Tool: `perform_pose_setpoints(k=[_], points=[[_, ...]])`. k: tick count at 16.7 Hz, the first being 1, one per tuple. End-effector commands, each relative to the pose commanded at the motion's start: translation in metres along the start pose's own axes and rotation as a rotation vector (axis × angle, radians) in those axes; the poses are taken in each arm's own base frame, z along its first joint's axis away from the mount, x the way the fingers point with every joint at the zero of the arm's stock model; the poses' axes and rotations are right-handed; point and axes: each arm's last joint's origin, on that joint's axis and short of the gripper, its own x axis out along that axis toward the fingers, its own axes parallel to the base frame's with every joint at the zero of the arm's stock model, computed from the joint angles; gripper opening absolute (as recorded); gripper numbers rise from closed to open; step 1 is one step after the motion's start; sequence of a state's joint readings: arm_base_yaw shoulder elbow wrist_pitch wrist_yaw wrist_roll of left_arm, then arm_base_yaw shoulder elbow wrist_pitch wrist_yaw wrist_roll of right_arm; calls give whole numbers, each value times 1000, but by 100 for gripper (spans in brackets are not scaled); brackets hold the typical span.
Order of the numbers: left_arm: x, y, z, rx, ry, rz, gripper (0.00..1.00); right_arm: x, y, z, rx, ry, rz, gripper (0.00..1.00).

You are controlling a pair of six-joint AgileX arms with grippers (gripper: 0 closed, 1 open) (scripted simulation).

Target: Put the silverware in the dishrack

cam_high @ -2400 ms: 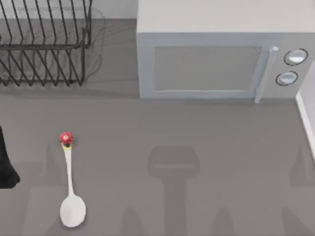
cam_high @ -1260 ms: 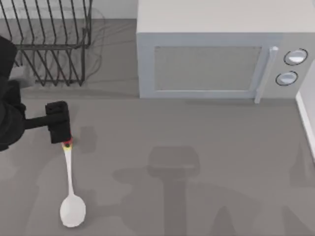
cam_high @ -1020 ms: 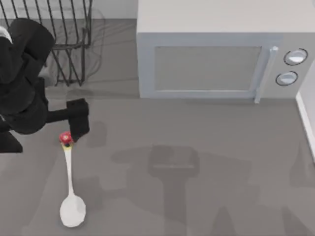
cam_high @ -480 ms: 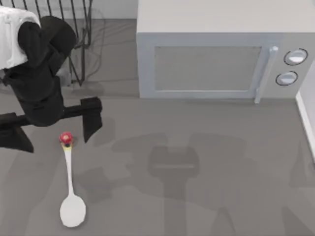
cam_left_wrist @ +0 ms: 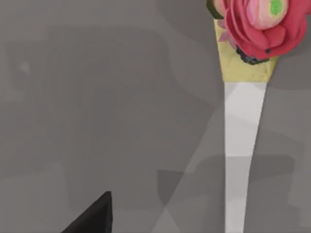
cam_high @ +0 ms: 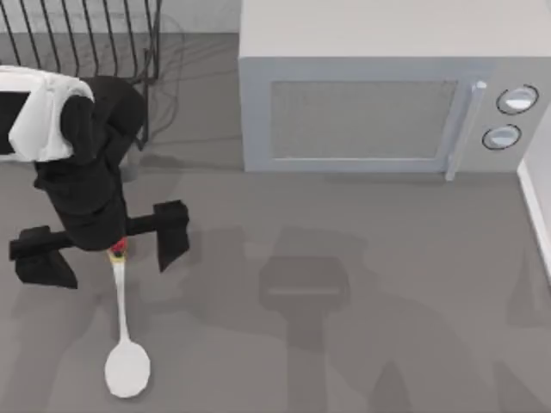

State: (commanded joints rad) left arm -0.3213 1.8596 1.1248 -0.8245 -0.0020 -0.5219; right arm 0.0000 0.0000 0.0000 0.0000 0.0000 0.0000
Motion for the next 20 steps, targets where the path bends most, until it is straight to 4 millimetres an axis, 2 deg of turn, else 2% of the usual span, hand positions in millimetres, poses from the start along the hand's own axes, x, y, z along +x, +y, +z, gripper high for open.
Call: perform_pose_setpoints(k=[4,9,20], points=[[38,2,-4,0,4,2,100,0,0,0,0,0,0,100],[42,2,-5,0,6,3,100,0,0,0,0,0,0,100],[42,2,-5,0,6,3,17,0,0,0,0,0,0,100]])
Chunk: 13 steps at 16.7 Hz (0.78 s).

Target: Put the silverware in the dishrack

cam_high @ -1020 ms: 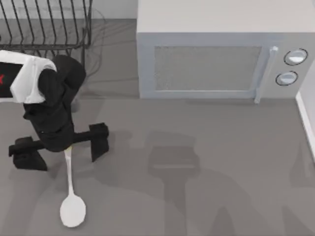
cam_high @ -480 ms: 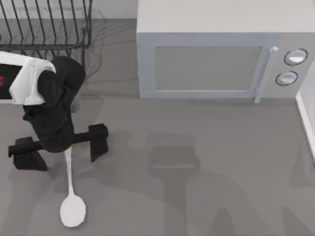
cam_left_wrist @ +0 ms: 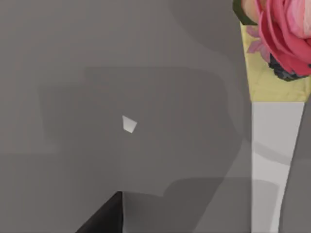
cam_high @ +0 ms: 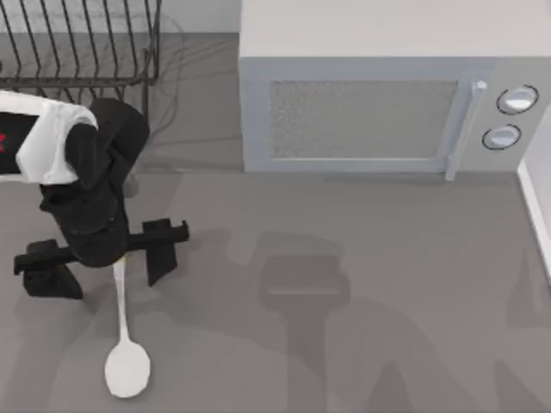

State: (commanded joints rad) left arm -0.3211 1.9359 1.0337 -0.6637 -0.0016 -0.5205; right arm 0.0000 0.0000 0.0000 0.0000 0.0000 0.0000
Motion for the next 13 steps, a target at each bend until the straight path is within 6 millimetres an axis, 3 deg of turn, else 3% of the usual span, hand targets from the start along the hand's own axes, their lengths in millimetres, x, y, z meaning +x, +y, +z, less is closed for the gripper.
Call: perform_pose_setpoints(k=[2,3,10,11,13], points=[[0,0,0,0,0,0,2,0,0,0,0,0,0,100],[0,0,0,0,0,0,0,0,0,0,0,0,0,100],[0,0,0,0,0,0,0,0,0,0,0,0,0,100],[-22,1,0,6,-35,0,0,0,0,0,0,0,0,100],[-25,0,2,6,-35,0,0,0,0,0,0,0,0,100]])
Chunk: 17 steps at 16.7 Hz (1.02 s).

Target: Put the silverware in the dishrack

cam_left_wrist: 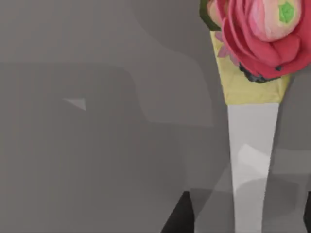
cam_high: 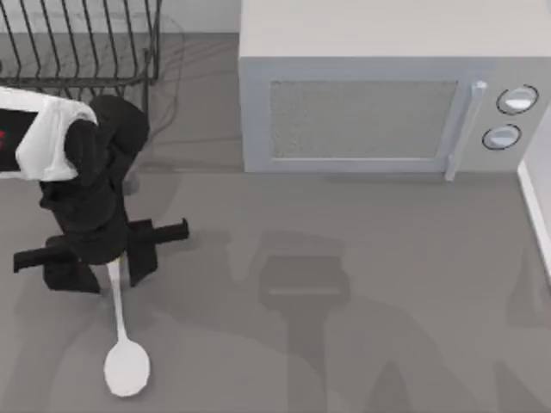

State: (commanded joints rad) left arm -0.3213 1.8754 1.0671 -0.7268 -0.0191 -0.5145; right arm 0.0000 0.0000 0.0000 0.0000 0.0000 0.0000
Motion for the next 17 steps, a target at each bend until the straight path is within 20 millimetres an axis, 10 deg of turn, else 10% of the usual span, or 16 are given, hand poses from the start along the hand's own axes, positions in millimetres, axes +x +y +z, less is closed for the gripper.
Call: perform_pose_setpoints(k=[13,17], points=[[-176,-3,12,-1,20,12,0,0,0,0,0,0,0,100],[-197,1,6,0,0,0,0,0,0,0,0,0,0,100]])
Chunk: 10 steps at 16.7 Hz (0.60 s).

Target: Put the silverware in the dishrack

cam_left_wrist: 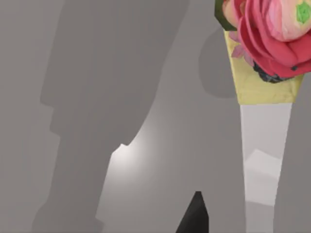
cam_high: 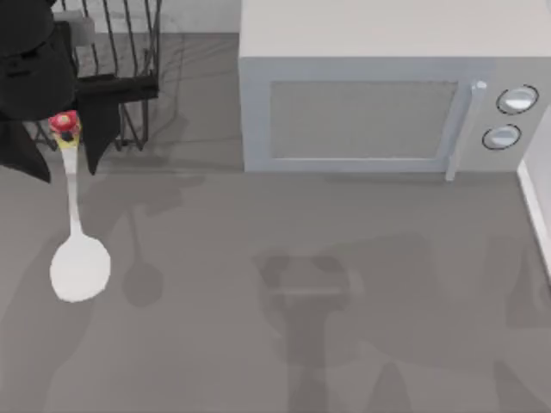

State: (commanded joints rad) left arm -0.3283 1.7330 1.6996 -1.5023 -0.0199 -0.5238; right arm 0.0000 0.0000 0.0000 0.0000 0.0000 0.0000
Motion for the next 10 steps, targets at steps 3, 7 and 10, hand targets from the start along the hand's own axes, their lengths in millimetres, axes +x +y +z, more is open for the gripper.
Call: perform_pose_setpoints(k=[3,7,10], points=[[2,1,1,-2,3,2,0,0,0,0,0,0,0,100],[-7,12,0,1,-72,-53,0,0,0,0,0,0,0,100],[-22,35,-2,5,-242,-154,0,0,0,0,0,0,0,100]])
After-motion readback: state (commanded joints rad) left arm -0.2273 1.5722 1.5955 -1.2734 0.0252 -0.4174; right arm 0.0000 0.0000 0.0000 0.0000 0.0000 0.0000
